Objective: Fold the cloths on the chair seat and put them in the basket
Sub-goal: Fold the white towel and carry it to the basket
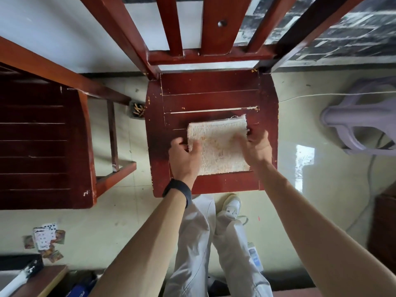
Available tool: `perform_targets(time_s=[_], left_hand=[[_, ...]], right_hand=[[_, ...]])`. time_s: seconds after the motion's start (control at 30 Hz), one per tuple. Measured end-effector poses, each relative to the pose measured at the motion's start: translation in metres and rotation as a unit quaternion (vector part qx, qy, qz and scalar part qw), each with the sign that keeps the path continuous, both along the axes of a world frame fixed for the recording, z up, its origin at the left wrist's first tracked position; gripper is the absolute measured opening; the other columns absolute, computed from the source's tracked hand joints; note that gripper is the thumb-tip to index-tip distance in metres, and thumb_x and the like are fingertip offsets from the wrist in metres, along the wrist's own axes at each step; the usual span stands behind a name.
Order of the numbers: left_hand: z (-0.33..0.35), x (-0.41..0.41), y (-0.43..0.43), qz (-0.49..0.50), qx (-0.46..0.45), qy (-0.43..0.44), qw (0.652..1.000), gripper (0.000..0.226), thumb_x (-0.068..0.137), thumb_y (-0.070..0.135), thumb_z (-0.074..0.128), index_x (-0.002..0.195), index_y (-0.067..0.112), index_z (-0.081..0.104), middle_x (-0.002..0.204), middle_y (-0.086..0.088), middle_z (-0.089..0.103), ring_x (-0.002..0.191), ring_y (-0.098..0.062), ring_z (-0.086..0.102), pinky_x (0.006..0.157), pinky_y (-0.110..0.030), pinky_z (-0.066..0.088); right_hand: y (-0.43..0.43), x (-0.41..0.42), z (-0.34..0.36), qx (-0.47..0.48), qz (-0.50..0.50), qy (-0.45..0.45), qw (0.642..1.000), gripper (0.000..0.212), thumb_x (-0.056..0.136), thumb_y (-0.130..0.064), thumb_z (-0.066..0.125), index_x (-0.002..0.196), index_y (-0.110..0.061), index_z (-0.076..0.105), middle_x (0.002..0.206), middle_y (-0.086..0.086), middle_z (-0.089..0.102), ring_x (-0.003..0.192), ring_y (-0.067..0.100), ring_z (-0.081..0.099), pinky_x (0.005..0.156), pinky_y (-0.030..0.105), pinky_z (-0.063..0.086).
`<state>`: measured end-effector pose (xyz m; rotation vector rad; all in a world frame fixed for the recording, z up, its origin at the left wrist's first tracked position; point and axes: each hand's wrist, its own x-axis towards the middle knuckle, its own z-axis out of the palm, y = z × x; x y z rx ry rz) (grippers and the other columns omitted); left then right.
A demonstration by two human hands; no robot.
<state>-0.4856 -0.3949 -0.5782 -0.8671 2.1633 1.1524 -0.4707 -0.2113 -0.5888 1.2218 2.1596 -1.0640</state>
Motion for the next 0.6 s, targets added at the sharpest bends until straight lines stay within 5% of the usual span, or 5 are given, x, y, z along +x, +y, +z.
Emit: perform_targets(time_s=[0.13,0.2,0.3,0.4,0.6], left_hand=[[-0.005,-0.013,-0.005,0.058,0.058,-0.099,0.992,0.038,0.088,0.034,0.071,0.117,0.014,0.059,0.105,0.000,0.067,0.077,-0.005,0.059,0.053,-0.017,0.040],[-0.008,-0.018,-0.010,0.045,0.087,-0.108,0.989,0.029,0.086,0.031,0.074,0.109,0.014,0.068,0.100,0.002,0.069,0.081,-0.007,0.060,0.058,-0.018,0.040],[-0.002,-0.024,-0.018,0.037,0.134,-0.113,0.984,0.034,0.083,0.029,0.078,0.111,0.016,0.065,0.103,0.004,0.067,0.088,-0.007,0.059,0.069,-0.025,0.043],[0.009,-0.025,-0.025,0.005,0.164,-0.073,0.984,0.041,0.081,0.030,0.080,0.117,0.018,0.062,0.105,0.003,0.069,0.096,-0.009,0.062,0.073,-0.025,0.043],[0.079,-0.038,-0.020,-0.041,0.232,-0.065,0.970,0.029,0.082,0.028,0.079,0.109,0.030,0.067,0.104,0.010,0.074,0.103,-0.003,0.065,0.090,-0.026,0.046]], right_hand=[[0.015,-0.016,-0.010,-0.141,-0.011,-0.001,0.990,0.033,0.072,-0.033,0.085,0.095,-0.014,0.070,0.086,0.003,0.074,0.077,0.022,0.074,0.064,0.035,0.062],[0.022,-0.016,-0.006,-0.193,-0.011,0.008,0.981,0.012,0.078,-0.020,0.083,0.085,-0.016,0.075,0.084,0.000,0.075,0.080,0.022,0.074,0.070,0.032,0.061],[0.029,-0.006,0.001,-0.192,0.023,0.011,0.981,0.030,0.074,-0.037,0.083,0.096,-0.019,0.075,0.093,0.002,0.077,0.086,0.029,0.074,0.073,0.046,0.060],[0.030,0.010,0.020,-0.226,-0.028,0.055,0.972,0.033,0.074,-0.029,0.086,0.101,-0.014,0.073,0.091,0.003,0.076,0.073,0.012,0.072,0.063,0.031,0.057],[0.038,0.029,0.089,-0.270,-0.116,0.136,0.946,0.030,0.080,-0.021,0.084,0.106,-0.013,0.070,0.107,0.019,0.073,0.099,0.043,0.071,0.082,0.057,0.059]])
